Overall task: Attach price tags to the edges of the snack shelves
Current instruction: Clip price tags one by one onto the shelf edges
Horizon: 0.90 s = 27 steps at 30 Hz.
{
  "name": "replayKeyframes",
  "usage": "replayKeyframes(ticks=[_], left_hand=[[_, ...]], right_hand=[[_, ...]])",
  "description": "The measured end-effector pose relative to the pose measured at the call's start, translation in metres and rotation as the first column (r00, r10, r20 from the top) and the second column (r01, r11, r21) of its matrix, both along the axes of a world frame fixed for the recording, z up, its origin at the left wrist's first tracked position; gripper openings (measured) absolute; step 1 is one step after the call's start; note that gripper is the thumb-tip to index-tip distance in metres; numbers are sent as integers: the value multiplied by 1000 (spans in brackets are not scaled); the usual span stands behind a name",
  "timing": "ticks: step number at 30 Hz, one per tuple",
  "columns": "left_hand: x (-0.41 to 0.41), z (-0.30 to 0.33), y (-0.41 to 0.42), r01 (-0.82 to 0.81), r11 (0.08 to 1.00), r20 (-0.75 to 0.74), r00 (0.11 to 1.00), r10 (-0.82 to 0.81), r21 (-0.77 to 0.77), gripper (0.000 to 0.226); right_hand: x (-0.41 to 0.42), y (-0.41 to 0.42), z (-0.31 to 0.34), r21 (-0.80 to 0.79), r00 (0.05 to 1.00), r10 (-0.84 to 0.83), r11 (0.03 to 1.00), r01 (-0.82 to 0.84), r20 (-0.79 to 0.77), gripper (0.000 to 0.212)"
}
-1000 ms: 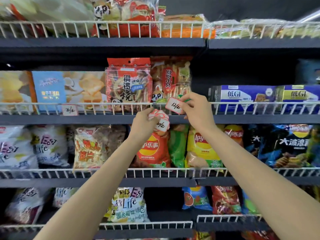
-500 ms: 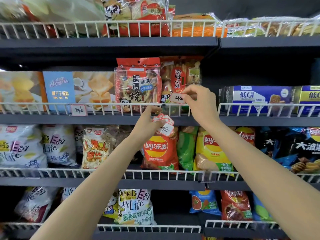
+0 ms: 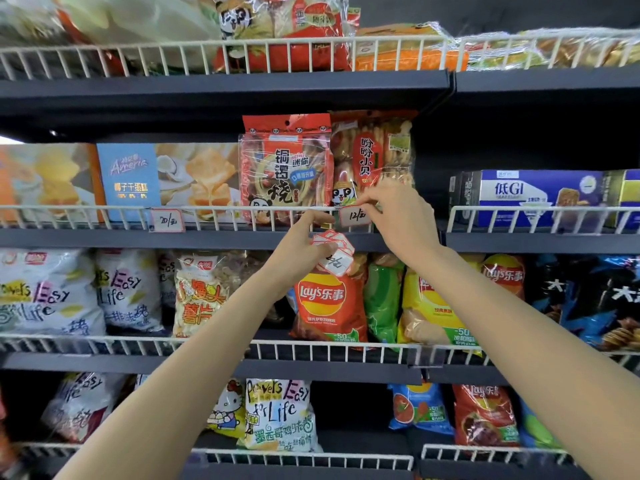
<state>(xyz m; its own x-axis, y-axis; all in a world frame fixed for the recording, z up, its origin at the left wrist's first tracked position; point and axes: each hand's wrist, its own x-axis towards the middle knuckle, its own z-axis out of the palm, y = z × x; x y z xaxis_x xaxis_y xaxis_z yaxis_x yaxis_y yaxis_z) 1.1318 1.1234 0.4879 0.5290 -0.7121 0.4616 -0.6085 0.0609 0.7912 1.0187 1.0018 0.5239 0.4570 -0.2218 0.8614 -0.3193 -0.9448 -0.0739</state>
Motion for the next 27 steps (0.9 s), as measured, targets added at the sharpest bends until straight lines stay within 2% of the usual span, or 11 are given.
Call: replayKeyframes(ticks=[5, 11, 15, 27], left_hand=[[-1, 2, 0, 1, 1000, 12, 1000, -1, -19, 30], [1, 1, -1, -9, 1000, 16, 1000, 9, -22, 30], [1, 1, -2, -8, 1000, 28, 1000, 9, -29, 30], [0, 1, 2, 0, 1000, 36, 999, 0, -2, 36]], right_hand=[[1, 1, -5, -117, 1000, -25, 993, 25, 1, 5], [3, 0, -6, -162, 990, -123, 981, 110, -71, 12], [3, 2, -9, -138, 991, -126, 983, 119, -44, 10], [4, 2, -14, -246, 983, -176, 956, 159, -50, 11]])
